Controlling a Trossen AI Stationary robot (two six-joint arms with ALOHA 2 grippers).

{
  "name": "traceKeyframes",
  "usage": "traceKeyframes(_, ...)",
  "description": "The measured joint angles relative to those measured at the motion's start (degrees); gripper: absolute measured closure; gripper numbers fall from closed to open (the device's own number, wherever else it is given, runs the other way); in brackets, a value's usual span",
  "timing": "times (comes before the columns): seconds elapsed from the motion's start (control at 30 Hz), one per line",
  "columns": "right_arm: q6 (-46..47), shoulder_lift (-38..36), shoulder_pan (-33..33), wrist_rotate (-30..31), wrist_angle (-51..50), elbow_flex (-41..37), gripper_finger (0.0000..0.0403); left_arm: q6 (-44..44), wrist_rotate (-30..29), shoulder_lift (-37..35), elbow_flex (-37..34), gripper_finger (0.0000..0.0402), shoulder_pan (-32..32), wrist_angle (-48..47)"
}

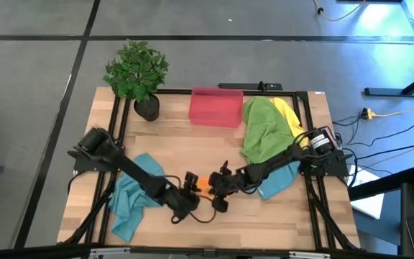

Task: Roll microfiber towels into tight, uniform cylinder then place into a basket
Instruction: Roll the orange towel

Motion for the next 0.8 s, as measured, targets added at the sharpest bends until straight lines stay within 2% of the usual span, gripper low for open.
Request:
traceKeyframes(0.33,0.37,0.0,-1.29,-3.75,0.0,-0.02,0.0393,1.0,-7.12,7.74,8.56,0.0233,0.28,-11.57)
traceKeyframes(0.53,0.37,0.0,-1.29,-3.8,0.02,-0.04,0.0393,1.28,-7.27,8.0,9.02,0.0243,0.49,-12.91)
traceKeyframes(0.63,0.31,0.0,-1.29,-3.78,0.31,-0.09,0.0393,0.8,-7.2,8.06,8.98,0.0275,0.54,-13.66)
traceKeyframes(0.8,-1.27,-1.04,-1.27,-3.77,1.22,-0.17,0.0393,-1.74,-5.23,8.09,8.94,0.037,1.02,-14.59)
